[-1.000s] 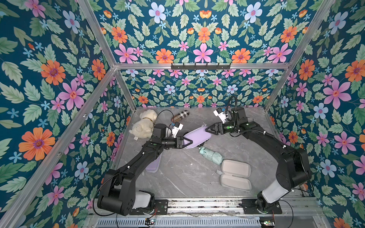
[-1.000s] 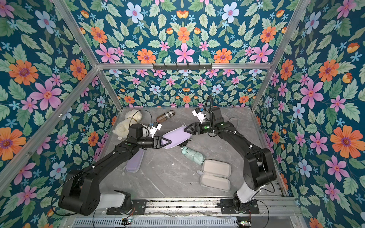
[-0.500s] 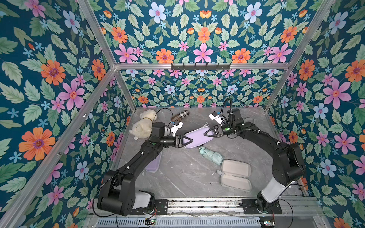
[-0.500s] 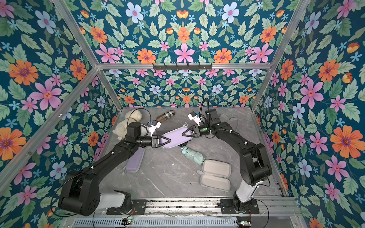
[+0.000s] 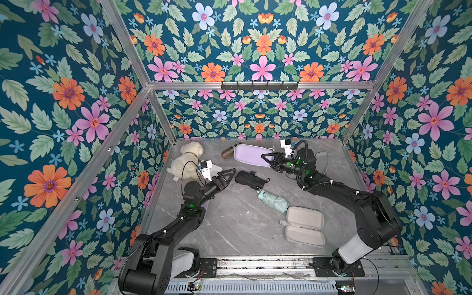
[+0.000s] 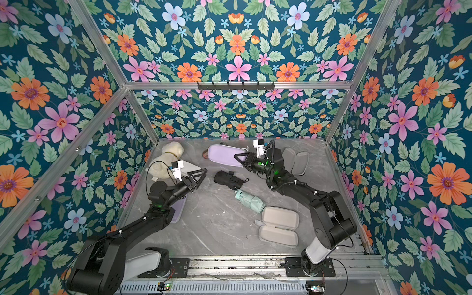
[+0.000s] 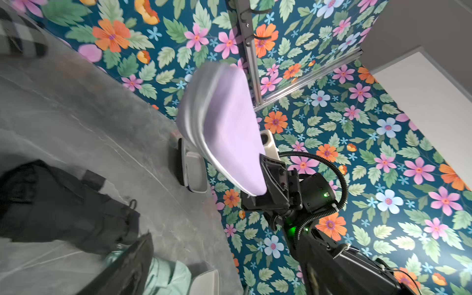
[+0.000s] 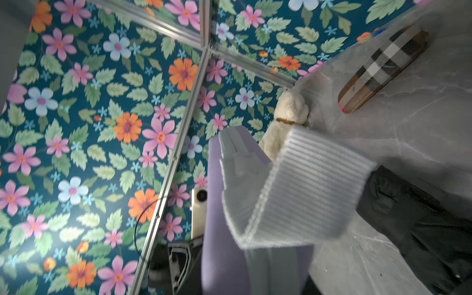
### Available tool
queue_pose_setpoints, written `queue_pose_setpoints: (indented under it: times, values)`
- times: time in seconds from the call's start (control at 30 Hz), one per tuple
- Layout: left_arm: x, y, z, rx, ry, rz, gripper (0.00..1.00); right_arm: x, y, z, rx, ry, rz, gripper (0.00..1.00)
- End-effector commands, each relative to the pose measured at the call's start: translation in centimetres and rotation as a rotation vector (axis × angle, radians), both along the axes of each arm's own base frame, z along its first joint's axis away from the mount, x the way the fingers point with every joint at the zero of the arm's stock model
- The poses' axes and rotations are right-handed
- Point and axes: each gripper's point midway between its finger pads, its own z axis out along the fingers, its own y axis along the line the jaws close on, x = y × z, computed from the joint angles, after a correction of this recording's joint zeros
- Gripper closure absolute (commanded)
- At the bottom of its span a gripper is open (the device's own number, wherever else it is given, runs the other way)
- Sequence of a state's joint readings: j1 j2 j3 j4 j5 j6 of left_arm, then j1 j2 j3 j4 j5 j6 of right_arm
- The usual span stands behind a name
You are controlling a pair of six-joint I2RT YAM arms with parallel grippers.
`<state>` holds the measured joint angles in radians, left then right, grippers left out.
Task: Put umbrellas into zippered umbrella sleeves
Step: Adjust the umbrella sleeve.
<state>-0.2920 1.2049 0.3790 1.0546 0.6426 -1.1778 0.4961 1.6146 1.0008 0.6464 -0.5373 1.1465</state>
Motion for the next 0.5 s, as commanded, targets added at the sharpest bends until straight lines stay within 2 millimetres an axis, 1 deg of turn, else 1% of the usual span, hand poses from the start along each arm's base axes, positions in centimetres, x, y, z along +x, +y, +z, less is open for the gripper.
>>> queue_pose_setpoints:
  times: [0.0,0.07,0.17,0.23,0.27,0.33,0.4,0.47]
  values:
    - [1.0,-0.1,1.8,-0.066,-0.053,0.104,0.1,1.6,-0.3,1.0,0.092,0.053,-0.221,0.81]
    - [1.3,-0.9,1.7,-0.083,-0.05,0.108,0.11,0.8,0.9,0.7,0.101,0.077,-0.232,0.81]
    - [1.8,-1.9,2.4,-0.117,-0.071,0.09,0.12,-0.5,2.0,0.5,0.11,0.091,-0.245,0.81]
    - [2.7,-2.6,1.5,-0.107,-0.045,0.087,0.14,-1.3,2.8,0.5,0.13,0.111,-0.233,0.81]
    - [3.1,-2.9,1.0,-0.113,-0.027,0.084,0.17,-1.7,3.1,0.6,0.143,0.119,-0.227,0.8]
    - [3.7,-3.2,1.2,-0.16,-0.024,0.076,0.23,-2.4,4.0,0.5,0.145,0.13,-0.206,0.79]
    - [4.3,-3.5,1.4,-0.208,-0.016,0.072,0.31,-3.1,4.3,0.0,0.14,0.144,-0.208,0.77]
    - [4.9,-3.7,1.7,-0.246,-0.01,0.071,0.41,-3.4,4.4,-0.6,0.135,0.157,-0.197,0.72]
